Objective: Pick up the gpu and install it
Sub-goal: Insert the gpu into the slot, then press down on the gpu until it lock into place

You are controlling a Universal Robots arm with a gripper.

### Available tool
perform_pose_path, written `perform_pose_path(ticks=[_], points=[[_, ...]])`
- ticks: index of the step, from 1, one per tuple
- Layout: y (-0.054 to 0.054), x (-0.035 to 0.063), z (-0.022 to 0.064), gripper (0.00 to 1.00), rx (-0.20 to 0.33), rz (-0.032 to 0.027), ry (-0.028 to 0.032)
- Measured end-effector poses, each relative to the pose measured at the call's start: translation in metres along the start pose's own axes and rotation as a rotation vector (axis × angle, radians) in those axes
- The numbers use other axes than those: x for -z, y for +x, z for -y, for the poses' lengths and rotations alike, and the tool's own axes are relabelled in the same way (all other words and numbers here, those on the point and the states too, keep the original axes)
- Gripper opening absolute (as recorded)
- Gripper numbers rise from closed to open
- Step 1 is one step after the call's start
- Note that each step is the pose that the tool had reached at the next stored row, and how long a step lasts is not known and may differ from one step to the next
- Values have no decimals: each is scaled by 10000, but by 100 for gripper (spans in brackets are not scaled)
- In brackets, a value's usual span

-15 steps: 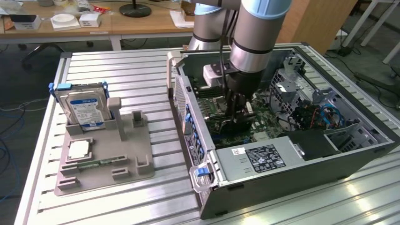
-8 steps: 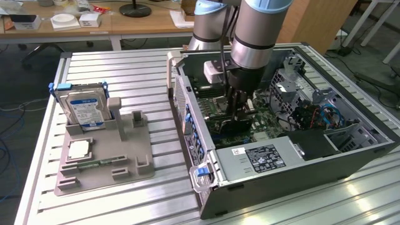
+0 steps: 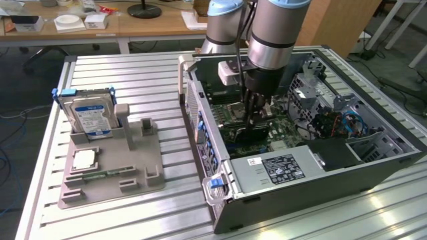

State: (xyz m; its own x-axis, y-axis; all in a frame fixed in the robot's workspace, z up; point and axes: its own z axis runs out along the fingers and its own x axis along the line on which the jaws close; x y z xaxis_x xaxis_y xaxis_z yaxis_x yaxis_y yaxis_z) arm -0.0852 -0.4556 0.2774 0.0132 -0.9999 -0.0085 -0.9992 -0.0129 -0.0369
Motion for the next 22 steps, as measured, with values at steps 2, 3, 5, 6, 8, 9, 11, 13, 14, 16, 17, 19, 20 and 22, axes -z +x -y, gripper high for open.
perform_pose_path(ticks=[2, 3, 5, 6, 8, 9, 11, 13, 14, 16, 17, 19, 20, 22], points=[[0, 1, 0, 26, 0, -1, -1], [0, 1, 0, 20, 0, -1, -1], [0, 1, 0, 10, 0, -1, -1], [0, 1, 0, 10, 0, -1, -1], [0, 1, 0, 10, 0, -1, -1], [0, 1, 0, 10, 0, -1, -1], [0, 1, 0, 10, -1, -2, -1], [0, 1, 0, 10, -1, -1, -1], [0, 1, 0, 10, -1, -1, -1], [0, 1, 0, 10, 0, -2, -1], [0, 1, 0, 10, 0, -2, -1], [2, 3, -6, 10, -1, 15, -2], [2, 6, -17, 10, -1, 24, -1], [6, 8, -47, 10, -2, 44, -1]])
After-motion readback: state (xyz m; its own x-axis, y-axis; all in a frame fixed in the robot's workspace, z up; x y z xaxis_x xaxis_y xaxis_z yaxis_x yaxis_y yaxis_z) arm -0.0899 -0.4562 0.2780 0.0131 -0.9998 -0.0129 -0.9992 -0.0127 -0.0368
